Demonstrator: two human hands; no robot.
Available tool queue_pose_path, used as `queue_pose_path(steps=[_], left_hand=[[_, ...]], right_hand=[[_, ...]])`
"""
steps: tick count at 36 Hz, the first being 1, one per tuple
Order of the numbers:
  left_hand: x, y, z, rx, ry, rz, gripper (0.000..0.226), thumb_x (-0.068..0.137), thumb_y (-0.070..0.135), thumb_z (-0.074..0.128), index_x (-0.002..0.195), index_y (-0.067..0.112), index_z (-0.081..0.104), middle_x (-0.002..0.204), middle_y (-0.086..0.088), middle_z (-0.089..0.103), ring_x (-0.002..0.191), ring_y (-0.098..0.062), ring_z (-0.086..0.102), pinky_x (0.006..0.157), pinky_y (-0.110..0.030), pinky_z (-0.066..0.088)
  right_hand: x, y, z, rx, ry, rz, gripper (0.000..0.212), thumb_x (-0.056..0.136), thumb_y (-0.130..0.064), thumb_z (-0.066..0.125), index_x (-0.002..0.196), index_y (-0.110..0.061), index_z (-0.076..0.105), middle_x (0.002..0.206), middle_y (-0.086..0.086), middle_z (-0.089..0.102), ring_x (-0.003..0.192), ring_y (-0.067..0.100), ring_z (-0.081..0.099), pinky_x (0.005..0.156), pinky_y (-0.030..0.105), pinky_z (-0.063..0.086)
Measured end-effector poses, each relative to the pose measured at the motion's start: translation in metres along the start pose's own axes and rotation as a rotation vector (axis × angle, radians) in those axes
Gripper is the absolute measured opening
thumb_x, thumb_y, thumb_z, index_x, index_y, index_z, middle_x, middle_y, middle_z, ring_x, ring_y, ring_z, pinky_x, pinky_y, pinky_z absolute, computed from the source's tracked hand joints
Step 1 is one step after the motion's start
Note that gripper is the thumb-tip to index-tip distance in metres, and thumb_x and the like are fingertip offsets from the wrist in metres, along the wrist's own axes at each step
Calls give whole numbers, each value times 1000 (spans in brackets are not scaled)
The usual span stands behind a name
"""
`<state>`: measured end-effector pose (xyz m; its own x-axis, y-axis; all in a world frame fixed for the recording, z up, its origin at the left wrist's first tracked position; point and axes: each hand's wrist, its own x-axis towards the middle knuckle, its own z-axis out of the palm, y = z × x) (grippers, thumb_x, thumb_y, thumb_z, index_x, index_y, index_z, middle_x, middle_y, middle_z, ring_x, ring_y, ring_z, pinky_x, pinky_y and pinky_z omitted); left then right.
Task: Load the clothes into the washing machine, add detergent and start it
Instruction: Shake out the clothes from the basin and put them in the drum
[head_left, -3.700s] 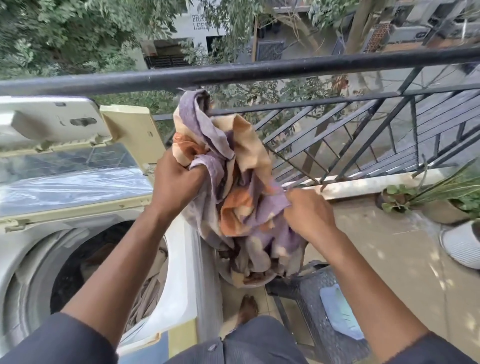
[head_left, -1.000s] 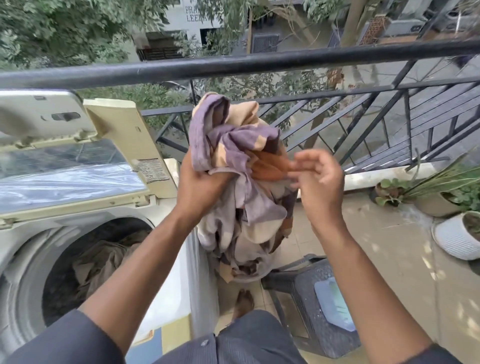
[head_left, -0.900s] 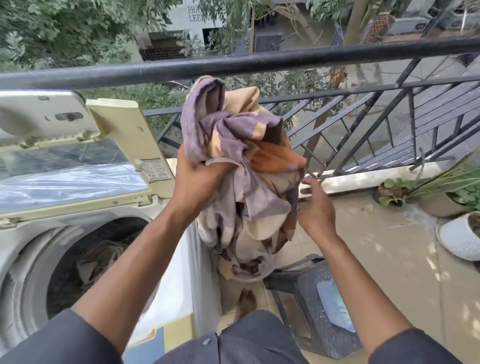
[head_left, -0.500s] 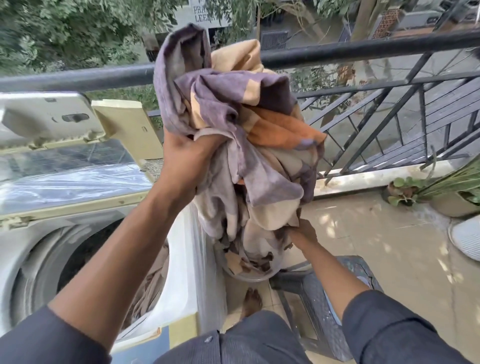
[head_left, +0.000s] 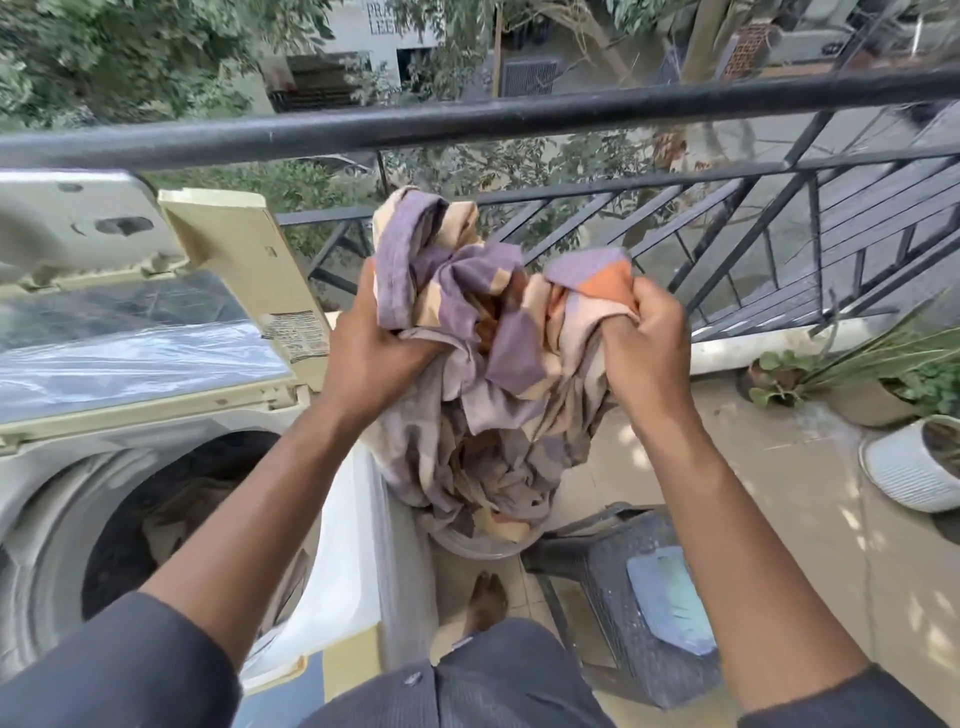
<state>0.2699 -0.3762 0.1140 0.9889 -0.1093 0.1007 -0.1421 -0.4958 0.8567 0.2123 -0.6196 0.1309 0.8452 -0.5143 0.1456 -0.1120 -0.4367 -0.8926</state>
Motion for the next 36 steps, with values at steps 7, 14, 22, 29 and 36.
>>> queue_pose_path(steps=[7, 14, 22, 29, 36], left_hand=[[4, -5, -8, -36, -35, 53, 73, 78, 47, 86, 144, 34, 57, 129, 21, 69, 119, 7, 64, 104, -29, 55], [-7, 8, -9, -176, -314, 143, 95, 67, 38, 89, 143, 21, 34, 122, 43, 60, 113, 17, 59, 97, -13, 48], [-8, 3, 14, -71, -173, 80, 91, 67, 62, 82, 147, 25, 56, 139, 9, 66, 129, -6, 63, 108, -42, 54], [-14, 11, 8, -250, -10, 37, 90, 60, 54, 91, 140, 21, 64, 126, 17, 73, 119, 2, 68, 100, -24, 55], [-6, 13, -2, -284, 10, 60, 73, 64, 17, 101, 129, 7, 70, 118, 11, 76, 112, 2, 70, 96, -20, 53]], right_hand=[[-3, -50, -6, 78, 8, -207, 34, 95, -36, 63, 74, -9, 60, 63, 2, 55, 62, 11, 43, 56, 48, 40], [-17, -51, 27, -40, -110, -259, 47, 102, -48, 60, 71, -12, 67, 55, -1, 56, 51, 19, 48, 49, 41, 41], [-27, -54, 34, -122, -433, -372, 24, 87, -13, 57, 65, -16, 48, 62, -6, 45, 64, 20, 48, 57, 39, 38], [-34, -19, 19, 91, -268, -182, 51, 75, 9, 54, 111, -21, 74, 114, -2, 69, 104, 8, 68, 91, 26, 55], [-37, 87, 20, -403, -435, 119, 69, 80, -9, 68, 142, -27, 44, 135, 7, 58, 126, 35, 53, 103, 48, 47]])
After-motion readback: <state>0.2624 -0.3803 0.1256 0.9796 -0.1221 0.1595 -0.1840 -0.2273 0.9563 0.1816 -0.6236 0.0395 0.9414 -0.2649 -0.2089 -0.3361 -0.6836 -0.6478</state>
